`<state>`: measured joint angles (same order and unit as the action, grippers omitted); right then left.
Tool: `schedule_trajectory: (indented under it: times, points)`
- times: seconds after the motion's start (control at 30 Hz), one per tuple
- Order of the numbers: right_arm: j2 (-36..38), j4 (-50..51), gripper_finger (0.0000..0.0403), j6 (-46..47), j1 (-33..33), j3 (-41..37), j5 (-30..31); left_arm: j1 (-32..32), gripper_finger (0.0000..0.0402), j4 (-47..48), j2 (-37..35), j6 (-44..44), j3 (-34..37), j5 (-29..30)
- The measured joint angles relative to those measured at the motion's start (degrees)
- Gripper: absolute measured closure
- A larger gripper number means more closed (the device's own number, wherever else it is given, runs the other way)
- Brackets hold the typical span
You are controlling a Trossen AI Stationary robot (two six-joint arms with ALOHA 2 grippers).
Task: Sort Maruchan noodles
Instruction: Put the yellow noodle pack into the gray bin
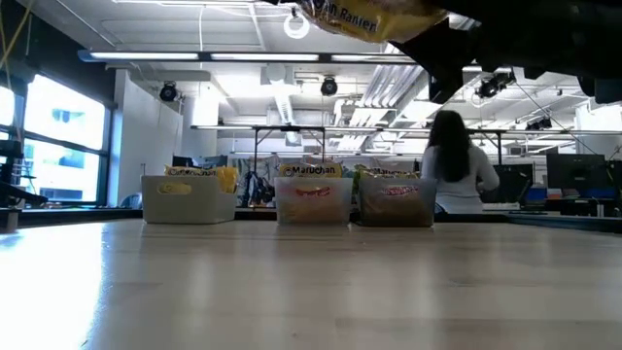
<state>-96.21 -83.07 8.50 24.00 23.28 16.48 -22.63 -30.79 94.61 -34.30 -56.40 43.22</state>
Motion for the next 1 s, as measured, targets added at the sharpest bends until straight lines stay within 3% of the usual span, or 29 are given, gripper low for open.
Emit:
schedule_trajectory:
  times: [0.27,0.53,0.8,1.0]
  points:
    - [0.0,1.9,0.0292,-1.0,0.0,0.2,5.9,-0.4,0.0401,0.4,0.0,0.6,0.0,2.7]
    - [0.0,3.0,0.0298,-2.7,0.0,0.2,7.5,-1.3,0.0392,5.3,-1.0,4.1,0.0,4.0]
    - [0.0,4.6,0.0303,-3.9,0.0,0.5,6.5,-0.7,0.0390,25.1,-9.6,22.6,0.0,-12.5]
    - [0.1,9.1,0.0304,-4.5,-0.1,0.3,4.6,0.0,0.0377,37.4,-12.8,31.9,0.1,-17.8]
